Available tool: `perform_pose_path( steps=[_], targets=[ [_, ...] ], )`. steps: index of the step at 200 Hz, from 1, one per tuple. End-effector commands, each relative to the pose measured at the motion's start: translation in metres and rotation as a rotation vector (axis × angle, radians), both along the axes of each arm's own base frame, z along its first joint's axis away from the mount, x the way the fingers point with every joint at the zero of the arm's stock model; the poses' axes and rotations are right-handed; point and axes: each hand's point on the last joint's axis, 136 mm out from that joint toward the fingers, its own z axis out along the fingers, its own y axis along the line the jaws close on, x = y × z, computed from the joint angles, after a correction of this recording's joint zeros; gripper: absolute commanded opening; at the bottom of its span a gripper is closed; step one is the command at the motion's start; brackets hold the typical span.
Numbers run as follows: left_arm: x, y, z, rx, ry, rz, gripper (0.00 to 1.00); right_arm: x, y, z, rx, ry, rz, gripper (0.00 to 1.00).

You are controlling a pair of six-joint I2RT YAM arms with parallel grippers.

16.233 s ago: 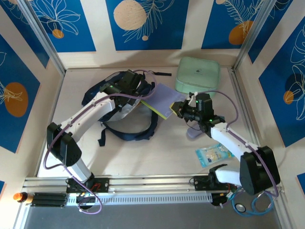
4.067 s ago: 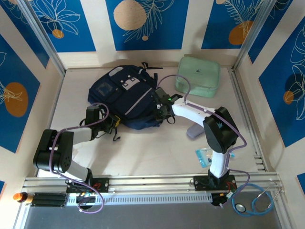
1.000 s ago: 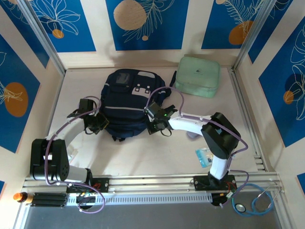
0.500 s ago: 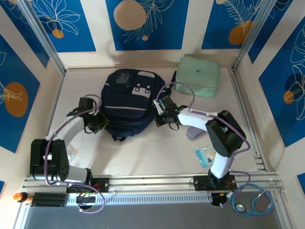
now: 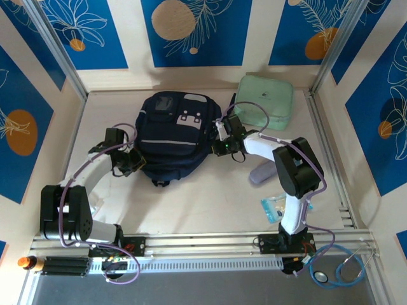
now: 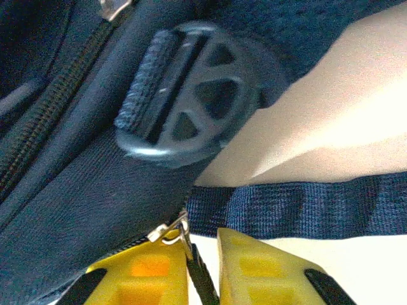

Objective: Pack the student bag
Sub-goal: Zip the student bag at the top-center of the table.

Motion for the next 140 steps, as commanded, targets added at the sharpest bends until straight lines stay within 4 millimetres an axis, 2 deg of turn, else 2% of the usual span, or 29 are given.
perform_pose_path(
  steps=[1,20,34,58,73,101,120,140],
  targets=[
    [0.003,0.011,0.013,0.065,-0.035,-0.022,0.00,0.021,-0.032,0.005,-0.049,-0.010,-0.139,0.21],
    [0.002,0.007,0.020,0.052,-0.062,-0.037,0.00,0.016,-0.027,0.009,-0.029,0.002,-0.130,0.25],
    [-0.001,0.002,0.023,0.033,-0.061,-0.065,0.03,0.009,-0.022,0.017,-0.001,0.007,-0.105,0.35],
    [-0.012,0.000,0.026,0.051,-0.055,-0.109,0.16,-0.010,-0.017,0.039,0.065,-0.017,-0.085,0.53],
    [-0.017,-0.001,0.030,0.074,-0.061,-0.147,0.31,-0.022,-0.020,0.055,0.124,-0.024,-0.093,0.59],
    [-0.018,0.001,0.050,0.186,-0.106,-0.250,0.46,-0.038,-0.027,0.082,0.198,-0.059,-0.134,0.69],
    [-0.008,-0.017,0.072,0.250,-0.191,-0.389,0.62,-0.046,-0.029,0.093,0.243,-0.067,-0.157,0.75],
    [0.003,-0.053,0.088,0.331,-0.299,-0.663,0.77,-0.051,-0.027,0.101,0.293,-0.072,-0.171,0.80]
  ],
)
